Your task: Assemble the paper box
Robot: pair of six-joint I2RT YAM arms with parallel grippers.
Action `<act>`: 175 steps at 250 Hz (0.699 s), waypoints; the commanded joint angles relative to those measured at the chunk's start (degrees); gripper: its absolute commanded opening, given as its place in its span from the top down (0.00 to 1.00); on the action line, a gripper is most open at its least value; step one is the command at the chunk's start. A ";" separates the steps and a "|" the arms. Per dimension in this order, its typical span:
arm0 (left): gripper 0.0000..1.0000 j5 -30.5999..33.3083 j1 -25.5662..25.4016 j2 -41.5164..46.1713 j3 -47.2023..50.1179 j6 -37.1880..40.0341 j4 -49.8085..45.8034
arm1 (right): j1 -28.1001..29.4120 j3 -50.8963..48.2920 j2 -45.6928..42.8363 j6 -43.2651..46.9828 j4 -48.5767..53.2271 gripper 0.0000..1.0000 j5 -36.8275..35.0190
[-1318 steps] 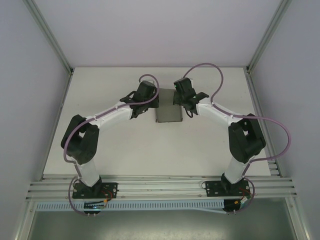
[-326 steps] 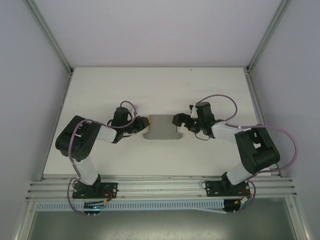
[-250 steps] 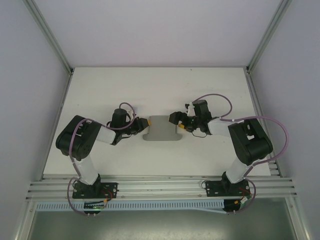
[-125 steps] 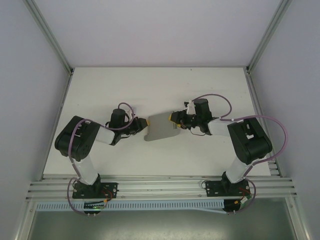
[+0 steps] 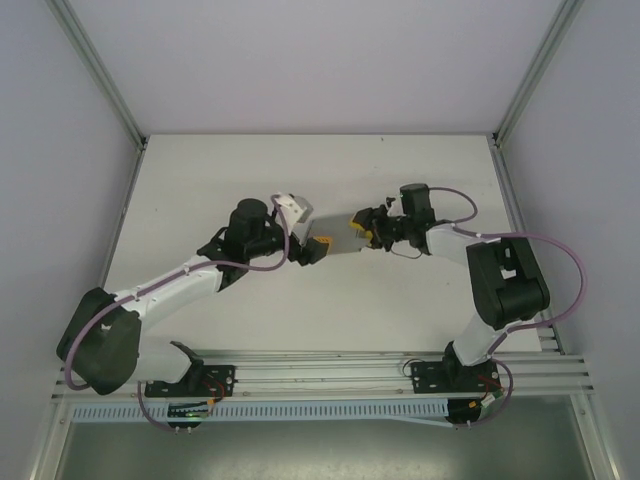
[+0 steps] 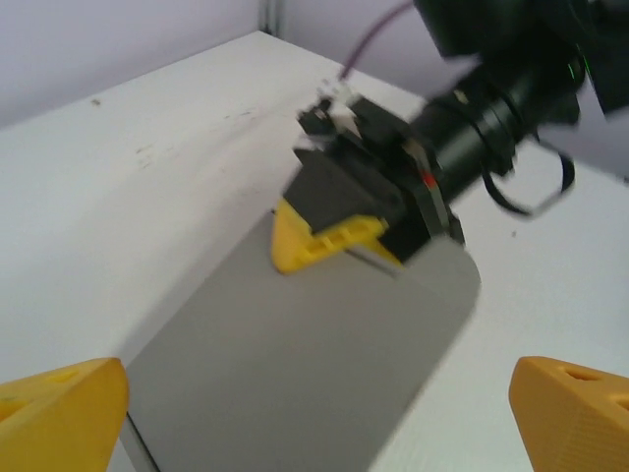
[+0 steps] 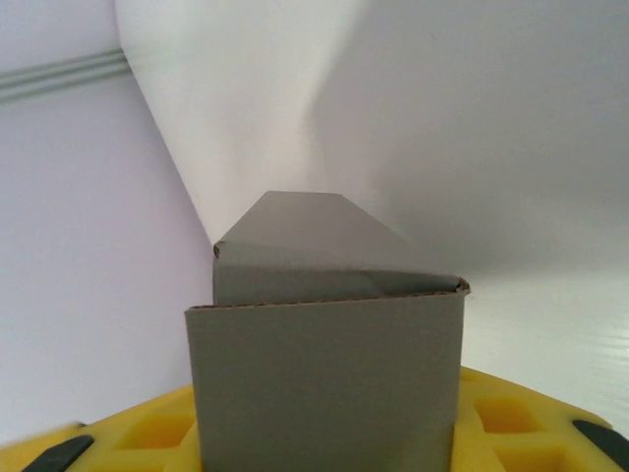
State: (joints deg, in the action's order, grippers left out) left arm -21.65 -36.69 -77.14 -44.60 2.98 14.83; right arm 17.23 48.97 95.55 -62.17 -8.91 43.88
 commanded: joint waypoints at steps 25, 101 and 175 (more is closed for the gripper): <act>0.01 10.73 -5.76 -0.39 -2.35 23.20 -10.18 | -4.01 6.67 0.11 -5.87 17.44 0.83 7.70; 0.01 21.67 -8.75 -8.55 -9.40 35.12 -10.64 | -4.39 10.46 0.47 -7.20 25.92 0.85 14.04; 0.18 22.81 -8.85 -10.14 -9.90 37.37 -11.14 | -4.50 8.48 -0.34 -13.34 19.24 0.86 17.72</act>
State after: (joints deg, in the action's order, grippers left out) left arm -0.54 -45.30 -86.67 -53.69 38.09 4.03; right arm 12.62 58.33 95.61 -71.20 13.06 57.63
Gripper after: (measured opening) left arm 0.835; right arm 0.411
